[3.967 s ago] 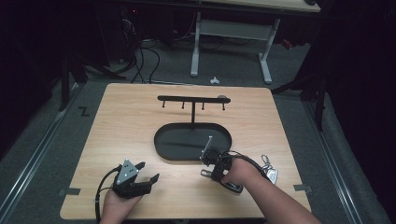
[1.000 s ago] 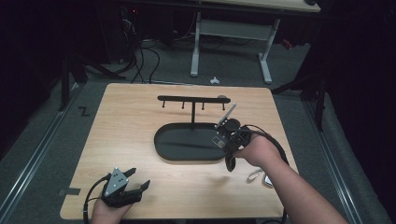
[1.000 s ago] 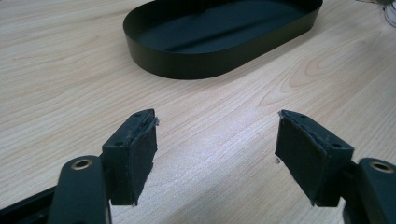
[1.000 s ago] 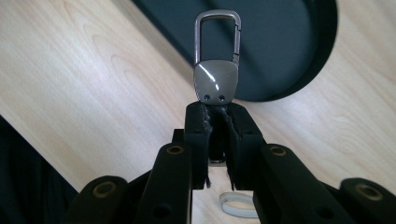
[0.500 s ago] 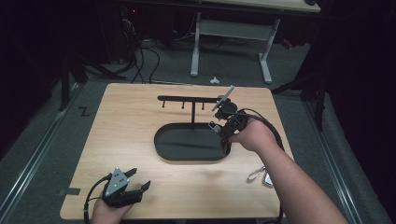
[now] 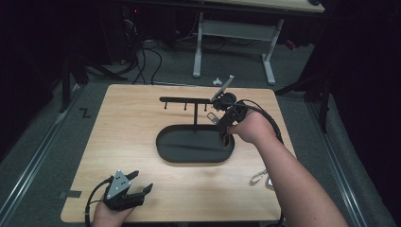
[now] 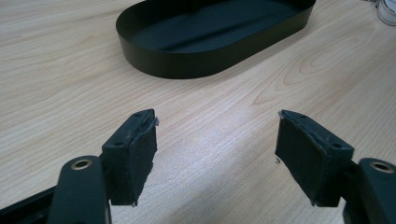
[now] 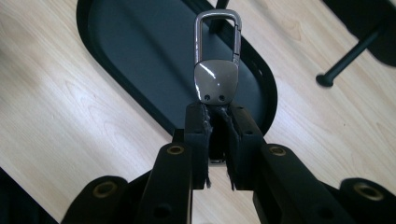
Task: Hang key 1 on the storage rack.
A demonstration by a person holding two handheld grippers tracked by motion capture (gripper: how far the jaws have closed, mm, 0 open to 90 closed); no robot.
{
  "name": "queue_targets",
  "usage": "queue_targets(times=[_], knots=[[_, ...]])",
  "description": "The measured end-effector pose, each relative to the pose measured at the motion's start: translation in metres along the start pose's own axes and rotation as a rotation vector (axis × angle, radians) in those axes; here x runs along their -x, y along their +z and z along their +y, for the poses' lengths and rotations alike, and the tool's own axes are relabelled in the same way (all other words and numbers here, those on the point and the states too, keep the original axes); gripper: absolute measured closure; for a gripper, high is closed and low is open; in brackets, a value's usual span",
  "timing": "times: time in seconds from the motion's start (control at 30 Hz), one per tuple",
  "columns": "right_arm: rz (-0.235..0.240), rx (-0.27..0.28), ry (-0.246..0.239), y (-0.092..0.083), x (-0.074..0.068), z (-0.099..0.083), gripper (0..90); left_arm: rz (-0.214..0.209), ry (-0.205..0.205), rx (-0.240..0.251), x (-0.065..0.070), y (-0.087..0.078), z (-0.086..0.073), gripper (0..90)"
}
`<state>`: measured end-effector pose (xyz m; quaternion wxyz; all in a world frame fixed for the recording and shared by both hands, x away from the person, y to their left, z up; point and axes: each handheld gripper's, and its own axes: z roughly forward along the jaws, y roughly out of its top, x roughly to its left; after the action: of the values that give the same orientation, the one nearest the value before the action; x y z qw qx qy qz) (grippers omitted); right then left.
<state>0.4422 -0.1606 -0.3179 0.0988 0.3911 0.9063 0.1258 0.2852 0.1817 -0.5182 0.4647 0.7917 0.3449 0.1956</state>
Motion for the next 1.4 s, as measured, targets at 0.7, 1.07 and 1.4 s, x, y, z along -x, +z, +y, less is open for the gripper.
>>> queue_targets(times=[0.7,1.07,1.4], knots=[[-0.008,0.016,0.021,0.007,0.004,0.030,80.4,-0.003,0.001,0.002,0.000,0.000,0.000,29.7],[-0.038,-0.017,0.051,0.026,0.007,0.032,80.4,-0.010,0.007,-0.005,0.000,0.001,0.000,29.7],[-0.049,0.000,0.096,0.045,0.011,0.036,80.1,-0.019,0.008,-0.012,0.001,0.002,-0.001,29.7]])
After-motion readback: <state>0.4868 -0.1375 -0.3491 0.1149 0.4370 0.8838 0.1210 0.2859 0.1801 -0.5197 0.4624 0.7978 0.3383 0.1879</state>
